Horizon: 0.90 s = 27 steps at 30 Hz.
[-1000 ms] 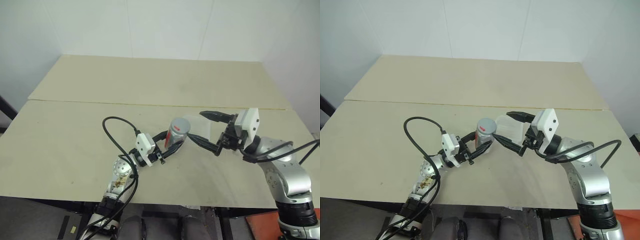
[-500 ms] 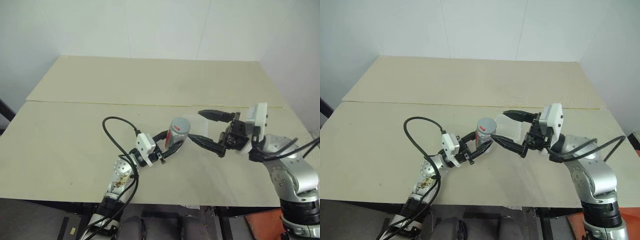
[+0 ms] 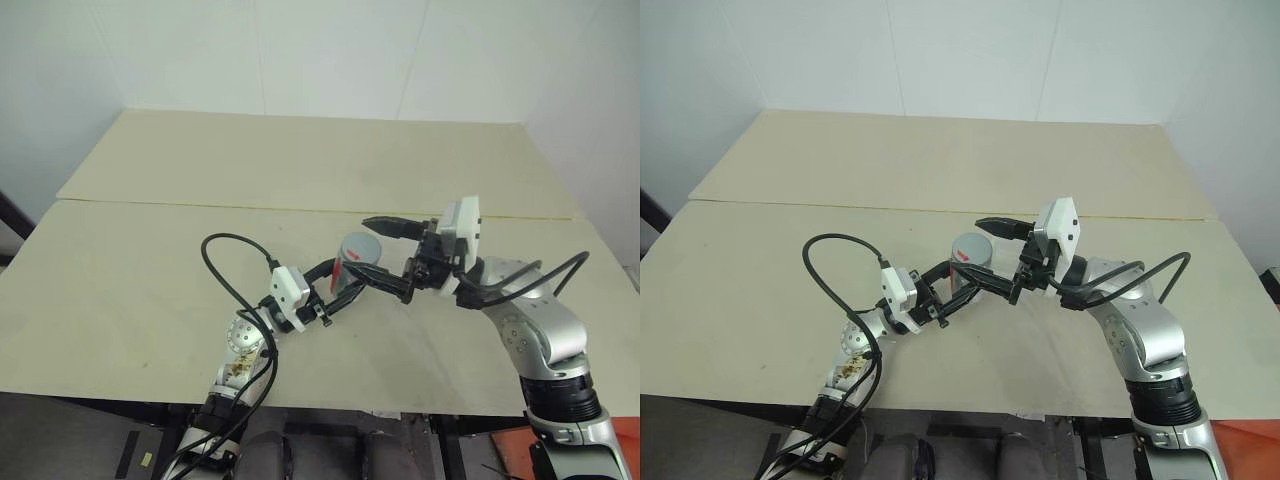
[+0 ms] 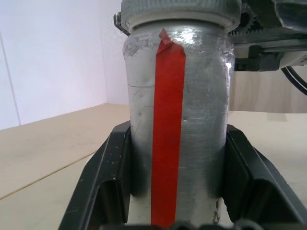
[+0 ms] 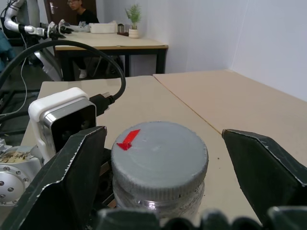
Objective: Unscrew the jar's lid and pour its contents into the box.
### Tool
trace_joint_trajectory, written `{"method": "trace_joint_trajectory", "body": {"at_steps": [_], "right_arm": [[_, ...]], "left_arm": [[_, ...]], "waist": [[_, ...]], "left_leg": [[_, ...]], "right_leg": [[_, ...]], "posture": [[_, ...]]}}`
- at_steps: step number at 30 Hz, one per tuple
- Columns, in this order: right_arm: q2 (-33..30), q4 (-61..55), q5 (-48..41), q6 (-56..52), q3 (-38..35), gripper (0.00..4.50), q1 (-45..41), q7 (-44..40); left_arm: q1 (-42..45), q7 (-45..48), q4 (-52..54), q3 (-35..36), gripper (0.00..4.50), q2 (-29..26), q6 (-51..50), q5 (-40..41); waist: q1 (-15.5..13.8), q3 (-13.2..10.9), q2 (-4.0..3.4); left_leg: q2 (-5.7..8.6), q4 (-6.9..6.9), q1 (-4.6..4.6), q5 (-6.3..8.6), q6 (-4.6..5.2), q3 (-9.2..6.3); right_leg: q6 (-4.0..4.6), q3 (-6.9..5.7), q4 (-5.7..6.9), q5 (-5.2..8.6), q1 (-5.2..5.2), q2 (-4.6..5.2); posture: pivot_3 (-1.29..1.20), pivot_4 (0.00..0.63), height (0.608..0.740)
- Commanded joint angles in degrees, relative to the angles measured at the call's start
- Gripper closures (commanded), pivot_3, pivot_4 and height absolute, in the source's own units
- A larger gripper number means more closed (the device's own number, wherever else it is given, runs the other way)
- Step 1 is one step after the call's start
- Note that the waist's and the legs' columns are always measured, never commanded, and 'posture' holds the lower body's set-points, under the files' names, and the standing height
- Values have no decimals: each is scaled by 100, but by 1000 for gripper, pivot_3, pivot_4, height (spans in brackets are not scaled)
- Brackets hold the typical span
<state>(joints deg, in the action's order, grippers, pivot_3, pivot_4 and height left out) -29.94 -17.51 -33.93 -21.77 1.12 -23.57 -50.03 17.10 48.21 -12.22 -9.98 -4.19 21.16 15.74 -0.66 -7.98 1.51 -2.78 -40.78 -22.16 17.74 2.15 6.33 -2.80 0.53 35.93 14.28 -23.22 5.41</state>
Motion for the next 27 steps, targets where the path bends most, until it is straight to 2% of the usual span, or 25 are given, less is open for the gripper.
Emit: {"method": "trace_joint_trajectory", "body": {"at_steps": [1,9,12,15,27], "right_arm": [[-9,-104,-33,58,-47,0,-70,-117],[42,-115,6,113,-52,0,-56,-150],[49,-134,1,100,-47,594,-35,-149],[106,-143,135,181,-25,1546,-27,-16],[39,-10,227,248,-52,1546,-131,-346]], "left_arm": [[9,-14,119,-16,2403,40,172,17],[-5,-43,142,-35,2403,59,157,10],[-25,-49,158,-40,2403,48,146,8],[-47,-53,165,-36,2403,24,103,10],[-55,133,217,-86,2403,-85,-25,111]], "waist": [[2,0,0],[1,0,0],[1,0,0],[3,0,0],[4,0,0]], "left_leg": [[0,0,0,0,0,0],[-1,0,0,0,0,0],[0,0,0,0,0,0],[-1,0,1,0,0,0],[-1,0,1,0,0,0]], "right_leg": [[0,0,0,0,0,0],[0,0,1,0,0,0],[0,0,1,0,0,0],[0,0,1,0,0,0],[0,0,1,0,-1,-1]], "posture": [[0,150,740],[0,150,740],[0,150,740],[0,150,740],[0,150,740]]}}
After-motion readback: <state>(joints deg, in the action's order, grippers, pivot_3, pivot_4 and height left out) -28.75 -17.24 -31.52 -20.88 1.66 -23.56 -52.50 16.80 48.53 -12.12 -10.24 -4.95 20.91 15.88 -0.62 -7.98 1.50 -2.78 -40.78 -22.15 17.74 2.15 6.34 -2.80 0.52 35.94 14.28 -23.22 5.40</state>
